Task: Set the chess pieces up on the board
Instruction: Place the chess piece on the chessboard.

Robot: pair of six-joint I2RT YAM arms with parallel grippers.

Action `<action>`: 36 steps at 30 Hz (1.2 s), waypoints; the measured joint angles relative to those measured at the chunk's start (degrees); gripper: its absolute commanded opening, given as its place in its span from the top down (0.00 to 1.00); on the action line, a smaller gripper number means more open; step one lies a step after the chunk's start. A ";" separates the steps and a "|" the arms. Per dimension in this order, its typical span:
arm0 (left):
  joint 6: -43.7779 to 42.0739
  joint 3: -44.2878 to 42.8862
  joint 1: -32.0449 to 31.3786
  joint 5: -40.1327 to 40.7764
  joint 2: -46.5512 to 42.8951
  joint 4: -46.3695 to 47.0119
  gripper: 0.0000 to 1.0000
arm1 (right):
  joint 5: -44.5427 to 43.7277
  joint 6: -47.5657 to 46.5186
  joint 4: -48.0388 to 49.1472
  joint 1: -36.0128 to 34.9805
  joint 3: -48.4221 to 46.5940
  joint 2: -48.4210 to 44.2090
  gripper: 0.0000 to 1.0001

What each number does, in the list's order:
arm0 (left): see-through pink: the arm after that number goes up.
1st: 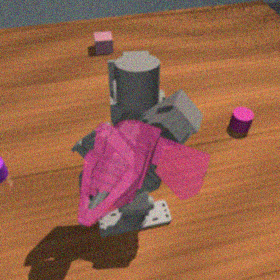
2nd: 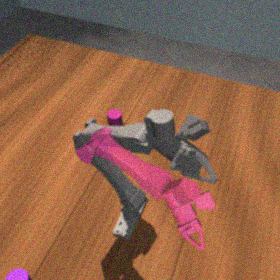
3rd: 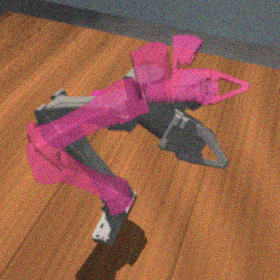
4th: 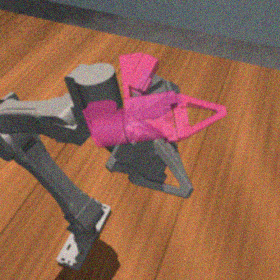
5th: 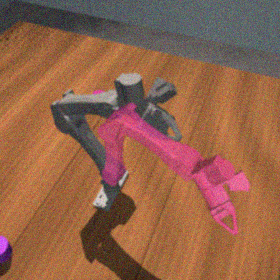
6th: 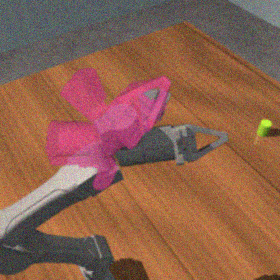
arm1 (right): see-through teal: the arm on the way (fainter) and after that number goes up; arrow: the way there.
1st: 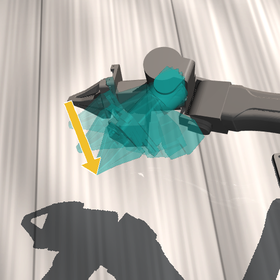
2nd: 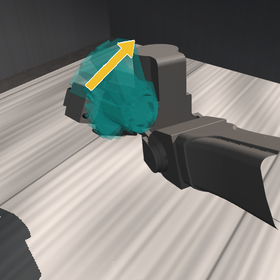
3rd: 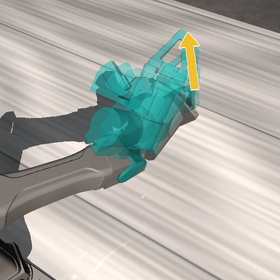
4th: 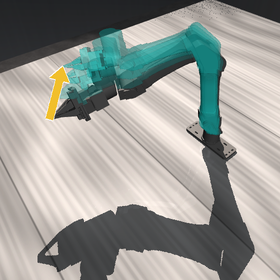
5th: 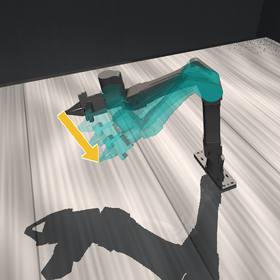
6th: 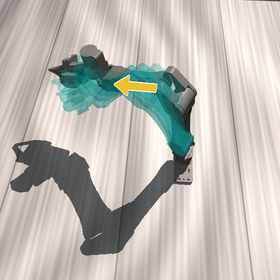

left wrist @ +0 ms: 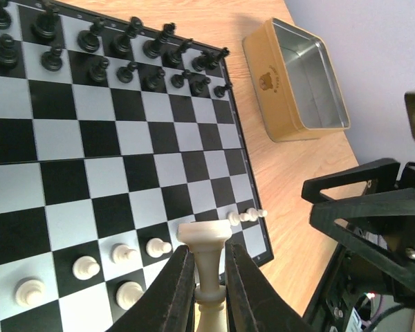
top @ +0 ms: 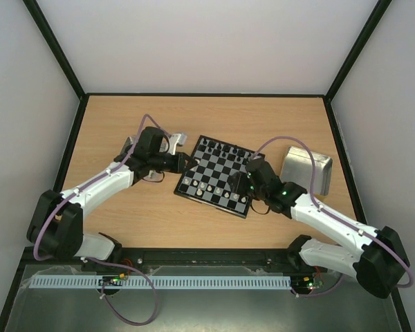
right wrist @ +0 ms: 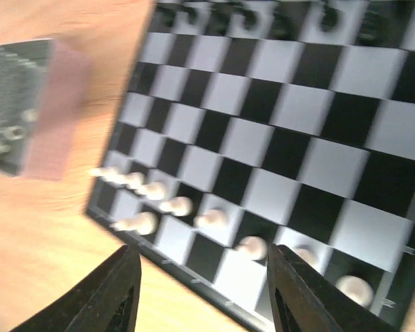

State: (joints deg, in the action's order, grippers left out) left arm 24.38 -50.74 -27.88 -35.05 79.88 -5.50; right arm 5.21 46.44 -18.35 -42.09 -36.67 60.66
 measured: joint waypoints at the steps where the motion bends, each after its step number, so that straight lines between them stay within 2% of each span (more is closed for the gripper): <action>1: -0.07 0.00 -0.15 -0.17 -0.09 0.04 0.86 | 1.73 -0.22 0.79 0.00 -0.66 -0.42 0.47; 7: -1.03 0.00 -2.43 -2.08 -2.62 2.10 0.86 | 13.05 1.42 9.14 -0.02 -4.59 -1.03 0.39; 14: -1.99 1.14 -3.74 -6.40 -8.72 7.26 0.87 | 17.77 8.41 18.53 -0.02 -7.65 0.74 0.38; 22: -2.27 3.02 -3.74 -11.50 -12.02 11.67 0.87 | 19.32 17.75 27.28 -0.02 -7.65 0.94 0.49; 32: -1.70 3.21 -3.85 -12.31 -12.44 15.19 0.87 | 23.10 25.66 32.02 -0.02 -7.58 2.36 0.58; 36: -1.40 3.21 -3.85 -11.19 -12.44 15.72 0.87 | 23.61 26.45 32.02 -0.02 -7.41 2.58 0.71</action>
State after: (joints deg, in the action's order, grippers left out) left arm 22.98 -47.53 -31.73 -46.24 67.44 10.22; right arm 28.82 72.88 13.67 -42.11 -44.07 63.24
